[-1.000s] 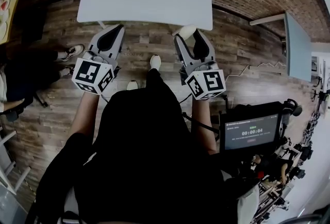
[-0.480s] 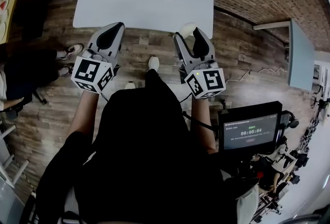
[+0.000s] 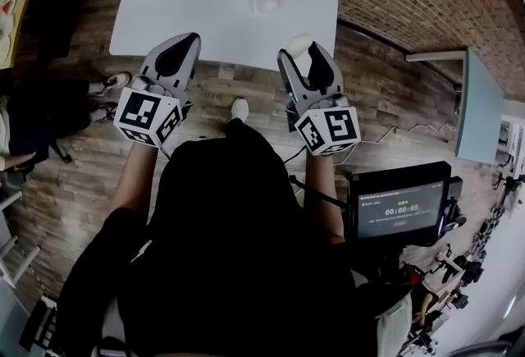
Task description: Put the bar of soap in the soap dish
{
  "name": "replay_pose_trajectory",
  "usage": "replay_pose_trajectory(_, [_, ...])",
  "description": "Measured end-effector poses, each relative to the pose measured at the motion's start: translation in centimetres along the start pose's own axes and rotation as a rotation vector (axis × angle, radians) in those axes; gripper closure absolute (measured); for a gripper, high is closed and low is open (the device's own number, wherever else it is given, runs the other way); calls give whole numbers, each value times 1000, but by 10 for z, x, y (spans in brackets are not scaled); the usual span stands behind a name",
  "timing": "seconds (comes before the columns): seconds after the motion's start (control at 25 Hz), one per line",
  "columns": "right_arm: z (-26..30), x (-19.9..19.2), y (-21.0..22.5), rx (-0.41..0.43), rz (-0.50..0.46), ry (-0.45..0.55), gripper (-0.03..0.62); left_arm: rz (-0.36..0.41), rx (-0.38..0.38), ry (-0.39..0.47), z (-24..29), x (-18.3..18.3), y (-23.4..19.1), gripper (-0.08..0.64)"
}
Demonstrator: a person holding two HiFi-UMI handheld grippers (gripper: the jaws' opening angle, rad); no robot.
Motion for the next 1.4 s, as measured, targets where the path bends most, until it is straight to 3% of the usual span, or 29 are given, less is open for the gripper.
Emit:
replay_pose_trajectory(0.64, [10,7,84,75,20,7,336,22,54,2,72,16,35,554])
replay_pose_trajectory(1.0, [12,3,99,112,27,12,337,32,89,-8,75,13,44,554])
replay_pose_trajectory(1.4, [10,2,110,111,29,15,337,45,71,-6,91,15,51,554])
Point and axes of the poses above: the fingertips, and each gripper's own axes: z forward along the fingers, y to its right, x out of its top, the point moved 3 cm from there along -z, backward along the fingers, and after that the axes turned 12 degrees about x, right-handed, at the moved point
